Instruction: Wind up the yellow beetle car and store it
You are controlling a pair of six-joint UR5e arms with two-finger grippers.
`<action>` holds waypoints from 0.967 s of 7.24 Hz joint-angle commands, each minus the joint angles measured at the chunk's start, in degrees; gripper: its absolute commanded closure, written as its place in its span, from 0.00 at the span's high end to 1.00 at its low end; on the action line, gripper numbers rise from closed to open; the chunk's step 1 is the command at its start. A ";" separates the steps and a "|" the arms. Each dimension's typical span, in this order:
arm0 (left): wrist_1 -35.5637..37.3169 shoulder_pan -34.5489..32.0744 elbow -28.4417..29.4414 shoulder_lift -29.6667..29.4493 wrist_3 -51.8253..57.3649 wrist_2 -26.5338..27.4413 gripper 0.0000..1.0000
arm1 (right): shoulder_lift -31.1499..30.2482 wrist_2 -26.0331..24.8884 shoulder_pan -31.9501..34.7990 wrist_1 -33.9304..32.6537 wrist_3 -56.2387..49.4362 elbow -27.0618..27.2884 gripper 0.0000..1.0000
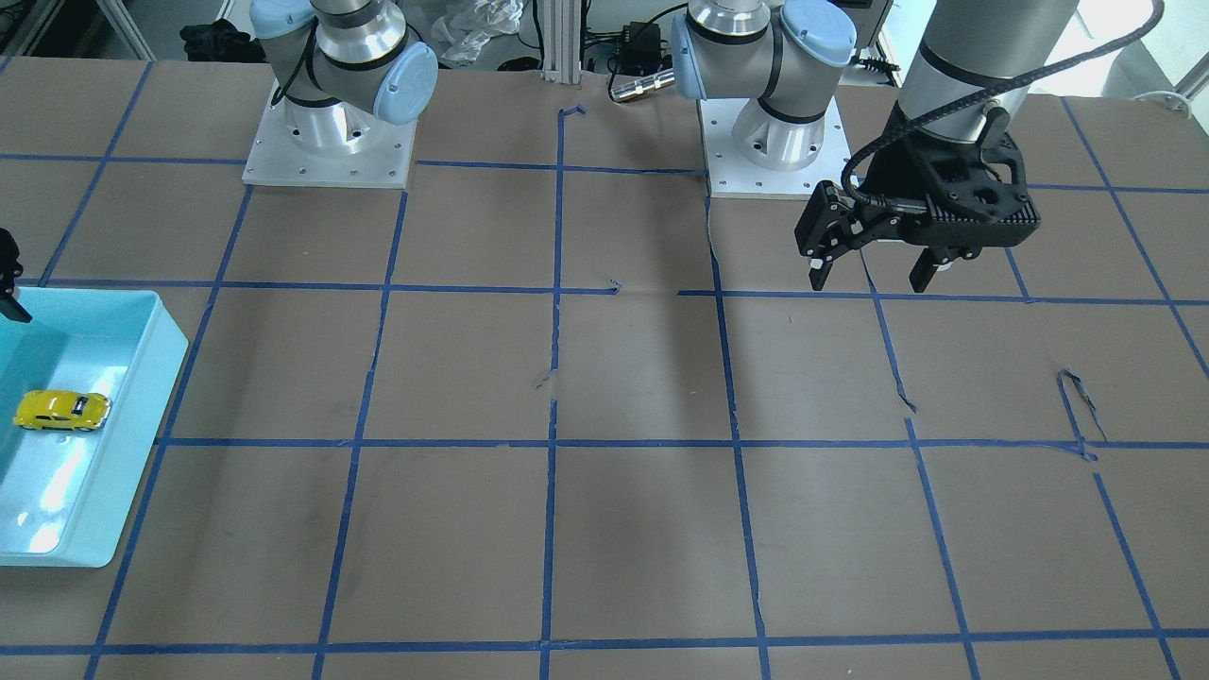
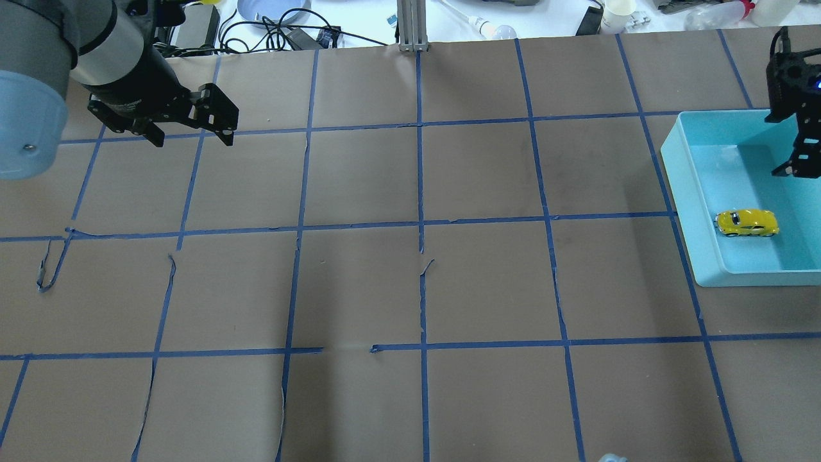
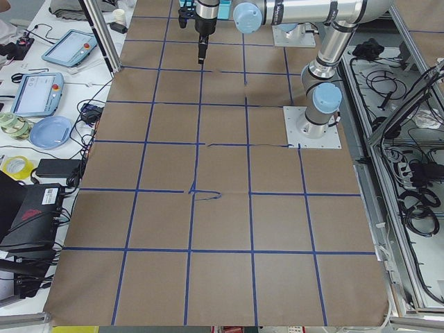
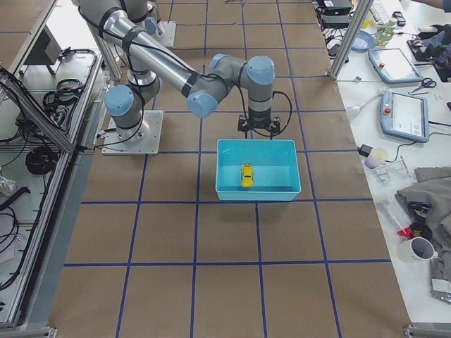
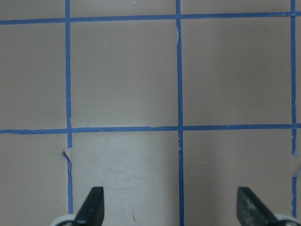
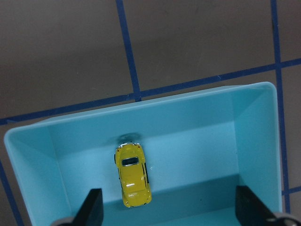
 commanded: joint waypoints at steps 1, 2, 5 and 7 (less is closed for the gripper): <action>0.07 0.00 -0.02 0.00 -0.06 0.06 1.00 | -1.60 0.81 5.82 12.86 14.99 -11.81 1.00; -0.02 0.00 0.07 0.00 -0.06 0.15 1.00 | -1.69 0.73 8.63 19.71 23.77 -15.53 1.00; 0.07 0.00 0.33 0.00 -0.06 -0.20 1.00 | -4.76 0.90 18.37 31.10 56.41 -15.65 1.00; 0.15 -0.09 0.16 -0.18 -0.06 -0.29 1.00 | -3.89 0.21 27.95 30.24 81.65 -15.48 1.00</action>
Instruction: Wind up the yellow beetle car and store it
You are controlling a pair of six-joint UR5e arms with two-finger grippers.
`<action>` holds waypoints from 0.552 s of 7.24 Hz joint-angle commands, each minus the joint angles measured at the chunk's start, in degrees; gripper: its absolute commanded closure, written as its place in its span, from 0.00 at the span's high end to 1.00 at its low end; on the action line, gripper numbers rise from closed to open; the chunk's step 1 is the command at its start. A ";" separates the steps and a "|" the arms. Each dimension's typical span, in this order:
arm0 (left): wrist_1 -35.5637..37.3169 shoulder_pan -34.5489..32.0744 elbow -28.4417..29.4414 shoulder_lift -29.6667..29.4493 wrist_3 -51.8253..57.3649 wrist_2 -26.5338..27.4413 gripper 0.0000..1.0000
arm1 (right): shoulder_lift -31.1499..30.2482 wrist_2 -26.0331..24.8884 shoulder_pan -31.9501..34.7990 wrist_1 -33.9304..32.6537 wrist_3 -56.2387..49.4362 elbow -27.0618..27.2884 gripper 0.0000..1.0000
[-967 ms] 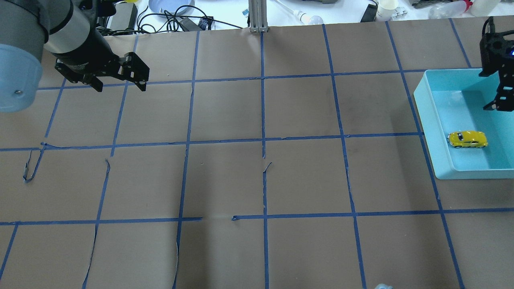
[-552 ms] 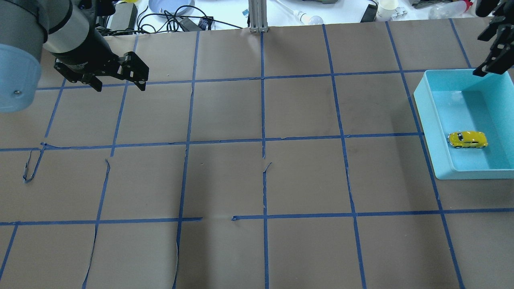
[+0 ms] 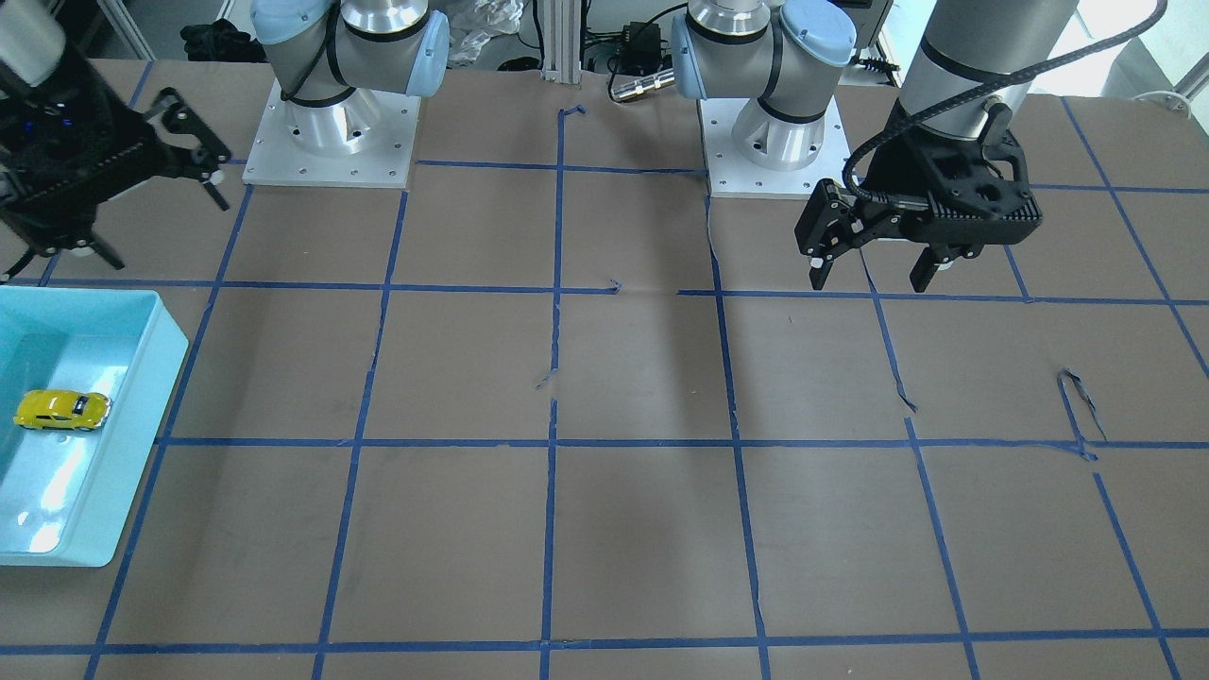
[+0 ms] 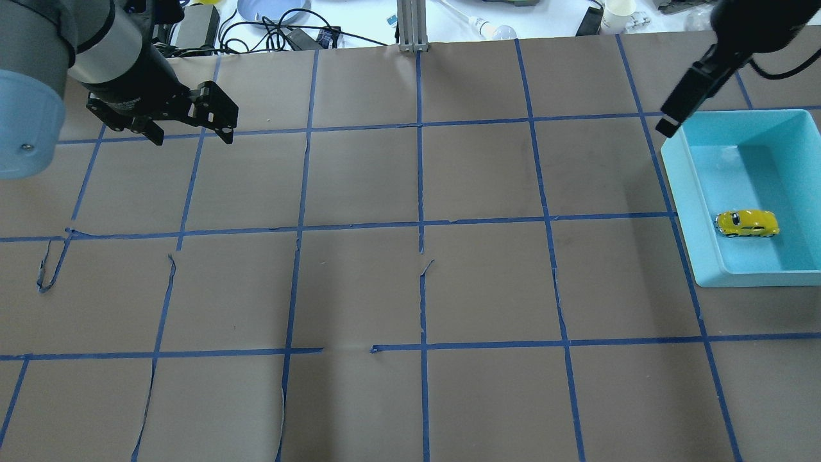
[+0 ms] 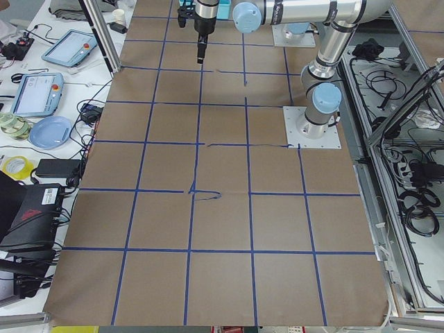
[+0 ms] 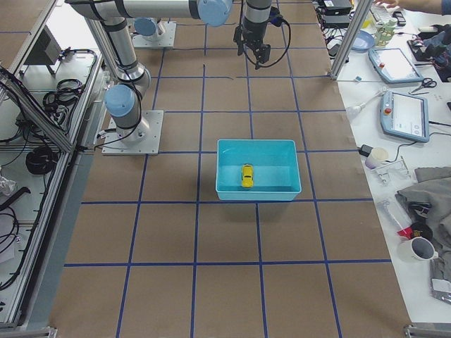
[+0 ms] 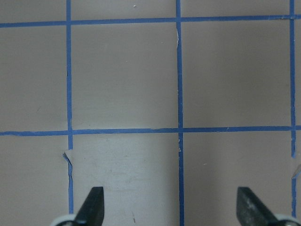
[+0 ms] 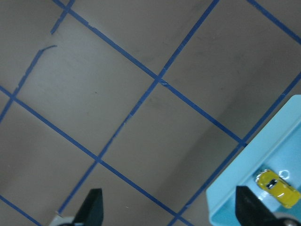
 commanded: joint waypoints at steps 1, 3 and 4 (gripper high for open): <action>-0.05 -0.07 -0.03 0.00 0.09 -0.04 1.00 | 1.07 -0.25 9.13 -0.47 26.81 0.11 1.00; 0.03 -0.07 -0.12 -0.26 0.09 -0.04 1.00 | 2.48 0.36 10.92 -6.95 41.20 0.29 1.00; 0.03 -0.07 -0.21 -0.26 0.09 0.05 1.00 | 2.49 0.45 10.92 -8.81 41.77 0.37 1.00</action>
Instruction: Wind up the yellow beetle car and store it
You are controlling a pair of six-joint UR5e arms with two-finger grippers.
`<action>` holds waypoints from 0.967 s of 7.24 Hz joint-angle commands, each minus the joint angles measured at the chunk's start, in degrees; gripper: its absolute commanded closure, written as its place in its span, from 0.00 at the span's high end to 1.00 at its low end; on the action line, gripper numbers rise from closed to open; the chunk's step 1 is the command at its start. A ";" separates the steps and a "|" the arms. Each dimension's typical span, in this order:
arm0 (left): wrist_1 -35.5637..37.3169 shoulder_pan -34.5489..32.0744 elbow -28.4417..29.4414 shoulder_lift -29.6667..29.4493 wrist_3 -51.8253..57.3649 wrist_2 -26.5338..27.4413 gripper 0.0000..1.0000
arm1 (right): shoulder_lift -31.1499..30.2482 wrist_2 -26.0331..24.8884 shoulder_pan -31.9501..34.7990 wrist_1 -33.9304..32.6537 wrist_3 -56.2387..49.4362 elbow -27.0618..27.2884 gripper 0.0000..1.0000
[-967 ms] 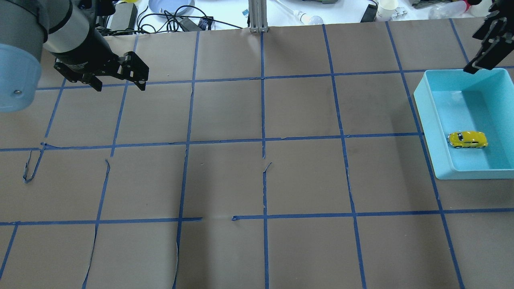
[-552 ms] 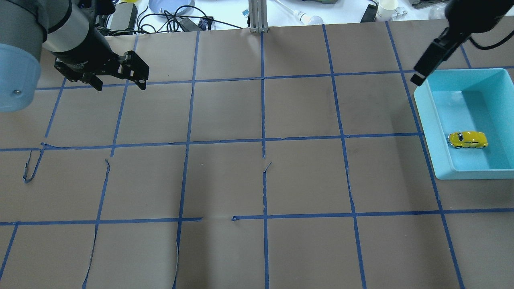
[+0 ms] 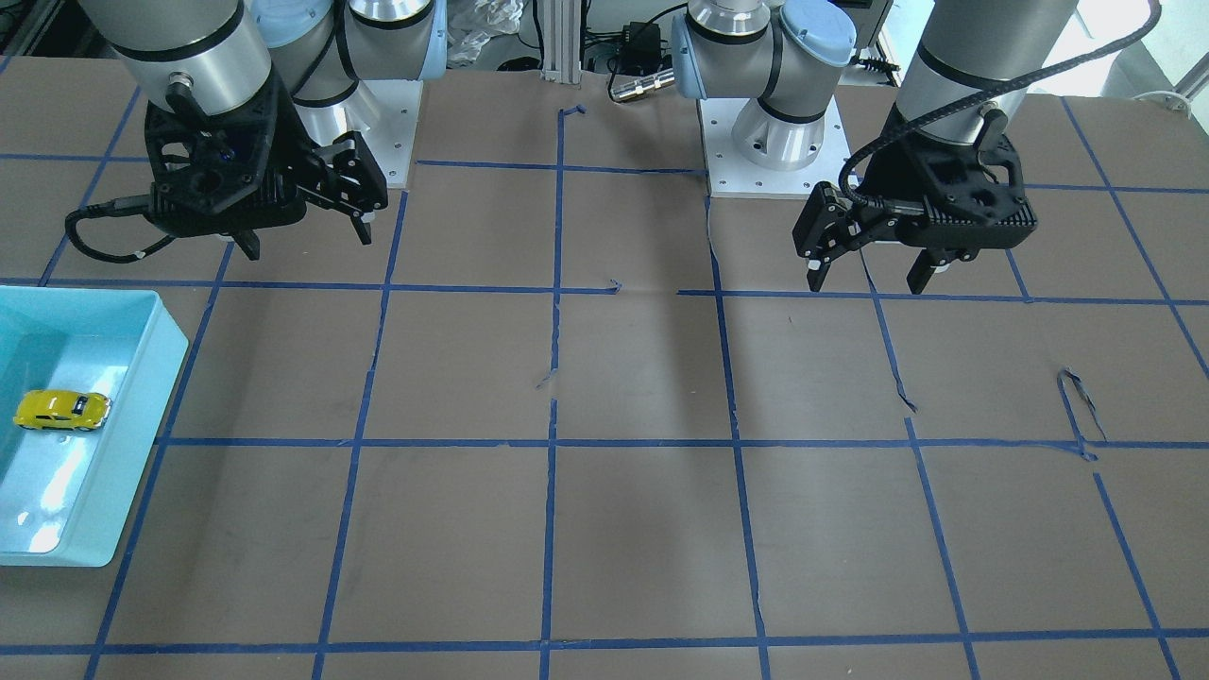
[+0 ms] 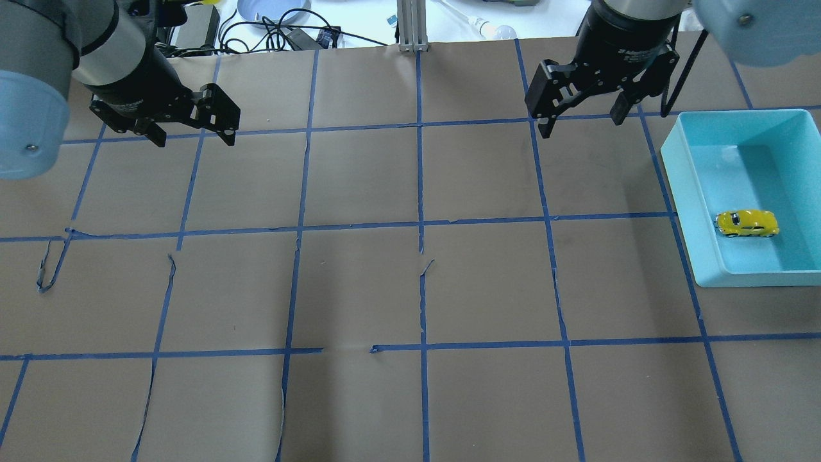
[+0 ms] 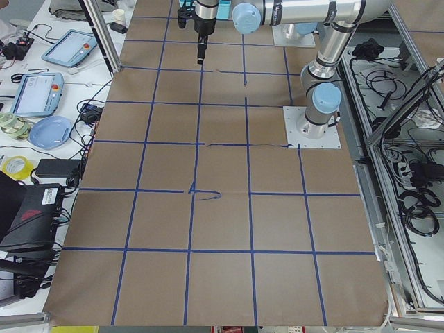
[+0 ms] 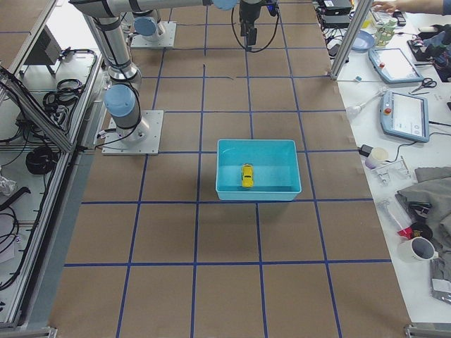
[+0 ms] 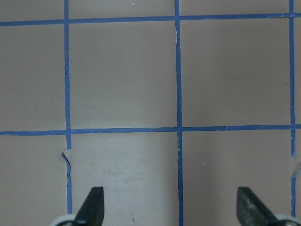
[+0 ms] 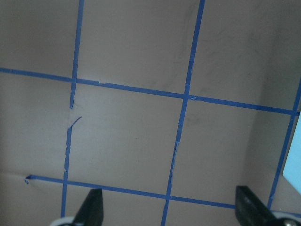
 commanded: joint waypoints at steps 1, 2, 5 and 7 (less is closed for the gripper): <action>-0.06 0.00 -0.02 0.04 0.00 0.05 1.00 | 0.48 0.25 0.39 -2.83 3.61 0.16 1.00; -0.06 0.00 -0.19 0.04 0.00 0.05 1.00 | 0.48 0.25 0.39 -2.91 3.52 0.16 1.00; 0.03 -0.18 -0.02 -0.13 -0.08 0.22 1.00 | 0.48 -0.01 0.30 -2.83 2.73 0.16 1.00; 0.20 0.00 -0.45 -0.22 0.18 0.13 1.00 | 0.48 -0.01 0.13 -2.83 2.64 0.16 1.00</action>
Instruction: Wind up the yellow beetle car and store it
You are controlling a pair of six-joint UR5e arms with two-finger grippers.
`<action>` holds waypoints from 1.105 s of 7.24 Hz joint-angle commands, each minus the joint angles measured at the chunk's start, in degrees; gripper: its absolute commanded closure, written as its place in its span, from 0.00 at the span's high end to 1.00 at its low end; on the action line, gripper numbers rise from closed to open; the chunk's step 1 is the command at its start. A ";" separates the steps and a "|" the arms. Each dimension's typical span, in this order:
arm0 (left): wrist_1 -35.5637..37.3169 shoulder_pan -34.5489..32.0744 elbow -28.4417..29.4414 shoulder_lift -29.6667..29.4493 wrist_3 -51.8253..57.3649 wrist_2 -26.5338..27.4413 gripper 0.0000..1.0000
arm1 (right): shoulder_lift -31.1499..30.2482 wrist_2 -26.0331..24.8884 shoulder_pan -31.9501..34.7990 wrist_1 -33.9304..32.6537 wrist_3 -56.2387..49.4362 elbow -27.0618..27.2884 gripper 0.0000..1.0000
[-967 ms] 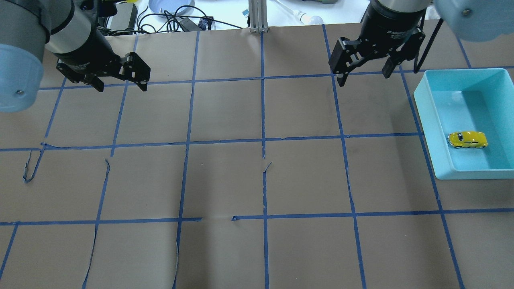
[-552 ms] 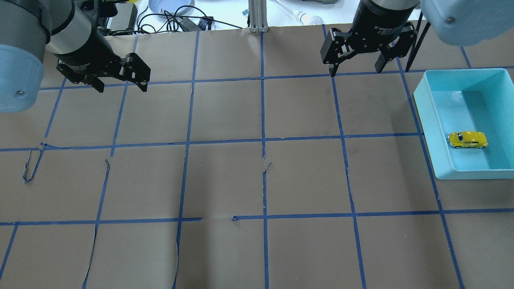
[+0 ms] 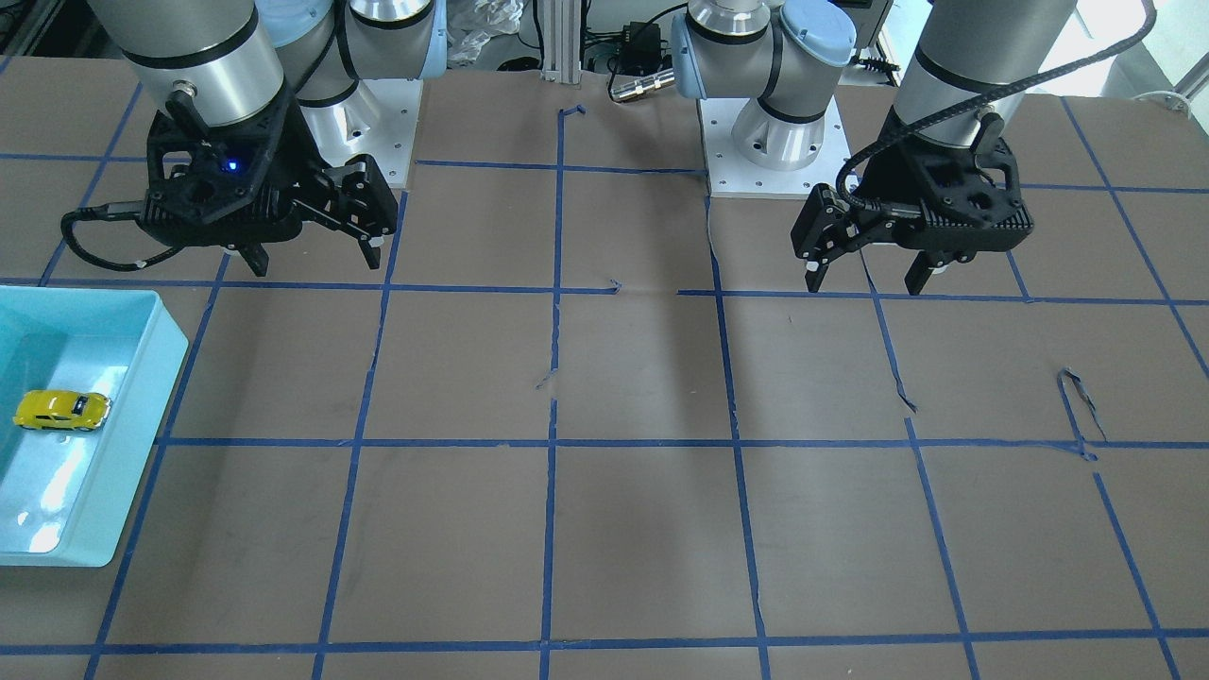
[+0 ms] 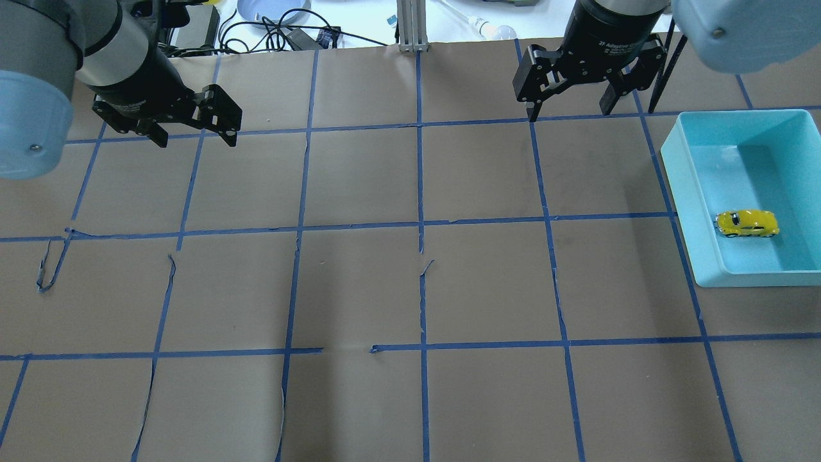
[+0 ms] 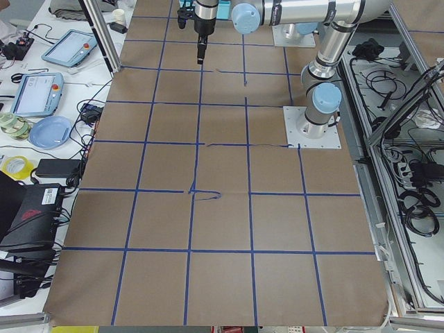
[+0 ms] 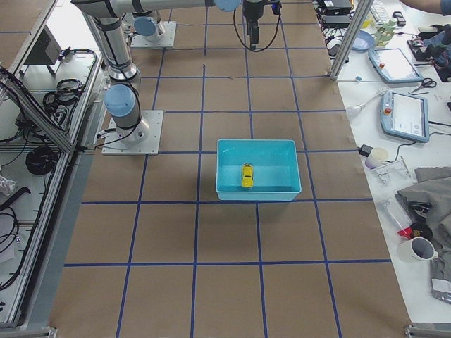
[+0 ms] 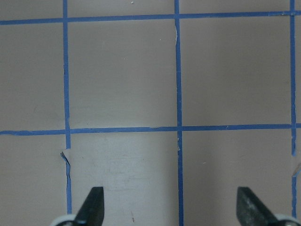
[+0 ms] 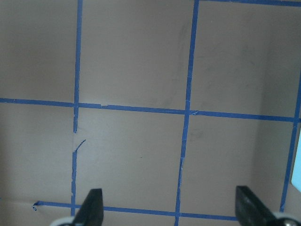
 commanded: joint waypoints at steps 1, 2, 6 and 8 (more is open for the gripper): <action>0.09 0.23 -0.24 -0.40 0.50 0.12 1.00 | 0.00 -0.05 -0.09 0.05 -0.13 0.00 1.00; 0.09 0.23 -0.07 -0.57 0.51 0.12 1.00 | 0.00 -0.22 -0.18 0.05 -0.22 0.00 1.00; 0.62 0.06 0.38 -0.40 1.12 0.39 1.00 | 0.00 -0.58 -0.53 0.14 -0.22 0.00 1.00; 0.88 0.23 0.29 -0.40 1.21 0.39 1.00 | 0.00 -0.75 -0.53 0.14 -0.22 0.00 1.00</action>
